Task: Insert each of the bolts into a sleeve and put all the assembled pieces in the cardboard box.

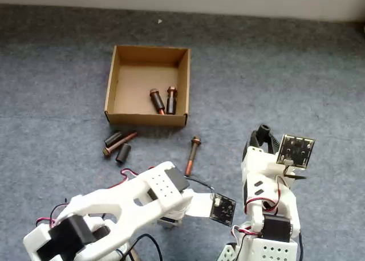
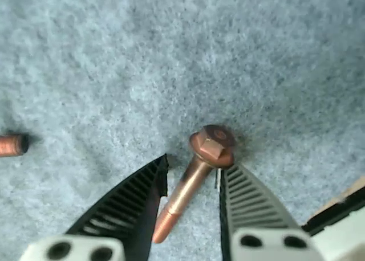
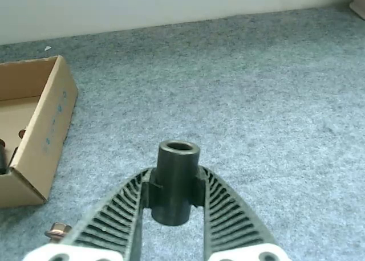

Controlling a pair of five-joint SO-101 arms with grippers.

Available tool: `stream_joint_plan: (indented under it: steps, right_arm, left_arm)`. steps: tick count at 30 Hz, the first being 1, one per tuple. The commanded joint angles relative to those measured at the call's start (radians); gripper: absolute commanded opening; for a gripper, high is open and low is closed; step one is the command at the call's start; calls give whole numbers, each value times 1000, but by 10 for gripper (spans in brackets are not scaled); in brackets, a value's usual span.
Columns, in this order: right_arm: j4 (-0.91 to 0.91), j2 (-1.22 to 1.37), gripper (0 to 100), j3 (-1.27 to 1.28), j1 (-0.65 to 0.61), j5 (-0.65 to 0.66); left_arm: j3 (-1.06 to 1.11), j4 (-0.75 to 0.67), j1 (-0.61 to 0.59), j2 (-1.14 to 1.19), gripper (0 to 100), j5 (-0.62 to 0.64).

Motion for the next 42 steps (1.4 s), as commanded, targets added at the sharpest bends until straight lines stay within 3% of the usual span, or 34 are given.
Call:
stream_joint_plan:
  steps: [1,6,17,28,42]
  right_arm:
    - [-27,-15,8,-13,4,12]
    - [-27,-15,8,-13,4,12]
    - [-27,-15,8,-8,7,12]
    - [-27,-15,6,-8,5,6]
    - [-24,-15,6,-13,4,6]
  left_arm:
    - [-45,6,16,19,101,44]
    - [-44,6,16,19,2,44]
    - [-54,12,5,-91,5,164]
    - [-53,14,-202,-444,5,359]
    - [-53,14,-334,-780,5,568]
